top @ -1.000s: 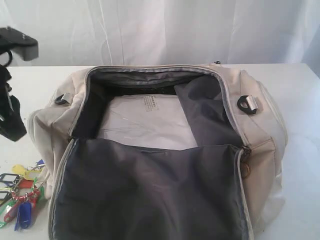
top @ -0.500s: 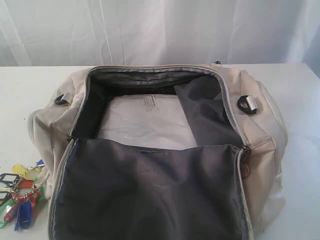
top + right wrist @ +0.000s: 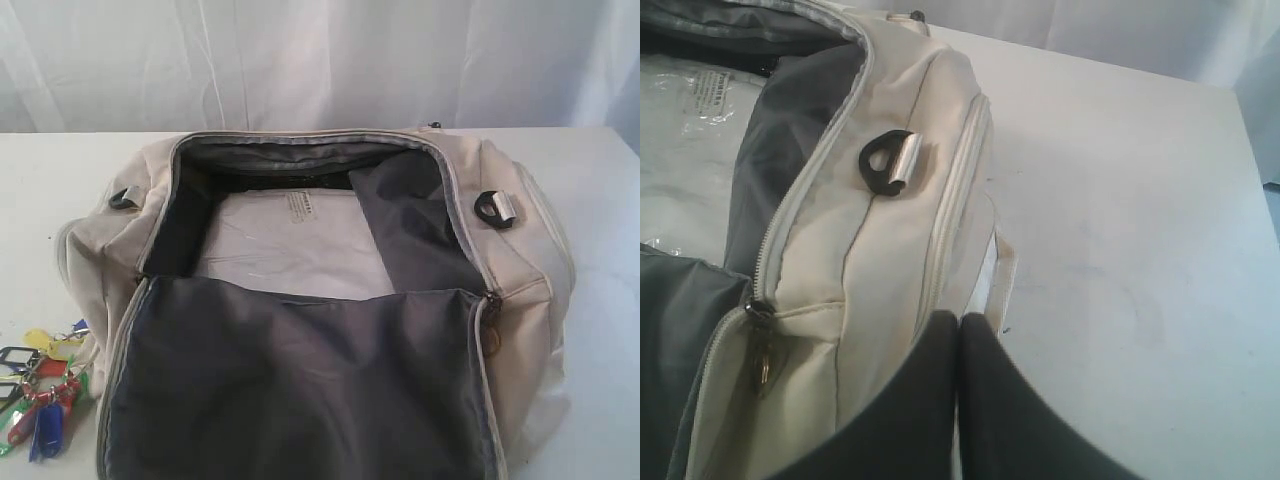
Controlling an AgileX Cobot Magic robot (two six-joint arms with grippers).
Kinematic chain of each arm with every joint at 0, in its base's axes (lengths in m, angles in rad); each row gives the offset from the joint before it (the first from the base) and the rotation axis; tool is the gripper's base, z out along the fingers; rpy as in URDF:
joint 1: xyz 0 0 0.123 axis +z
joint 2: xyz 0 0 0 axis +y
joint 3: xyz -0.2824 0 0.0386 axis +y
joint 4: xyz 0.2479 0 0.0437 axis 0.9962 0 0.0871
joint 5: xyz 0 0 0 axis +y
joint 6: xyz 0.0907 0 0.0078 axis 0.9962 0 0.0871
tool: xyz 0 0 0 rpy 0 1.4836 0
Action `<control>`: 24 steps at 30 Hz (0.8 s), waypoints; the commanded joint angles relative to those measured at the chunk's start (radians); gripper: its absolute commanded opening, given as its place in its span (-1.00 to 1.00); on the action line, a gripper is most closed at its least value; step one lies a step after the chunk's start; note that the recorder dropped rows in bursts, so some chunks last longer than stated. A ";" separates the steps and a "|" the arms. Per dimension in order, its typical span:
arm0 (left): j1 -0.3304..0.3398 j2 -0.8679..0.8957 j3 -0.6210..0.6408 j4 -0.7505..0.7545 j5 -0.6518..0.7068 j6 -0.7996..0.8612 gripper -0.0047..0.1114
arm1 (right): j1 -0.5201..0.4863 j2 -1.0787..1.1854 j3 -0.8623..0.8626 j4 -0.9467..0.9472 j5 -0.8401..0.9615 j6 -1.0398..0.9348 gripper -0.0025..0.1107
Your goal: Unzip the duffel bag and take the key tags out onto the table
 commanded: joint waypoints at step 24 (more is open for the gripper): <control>0.088 -0.186 0.397 -0.026 -0.291 -0.009 -0.92 | -0.009 -0.005 0.002 -0.008 -0.006 0.004 -0.96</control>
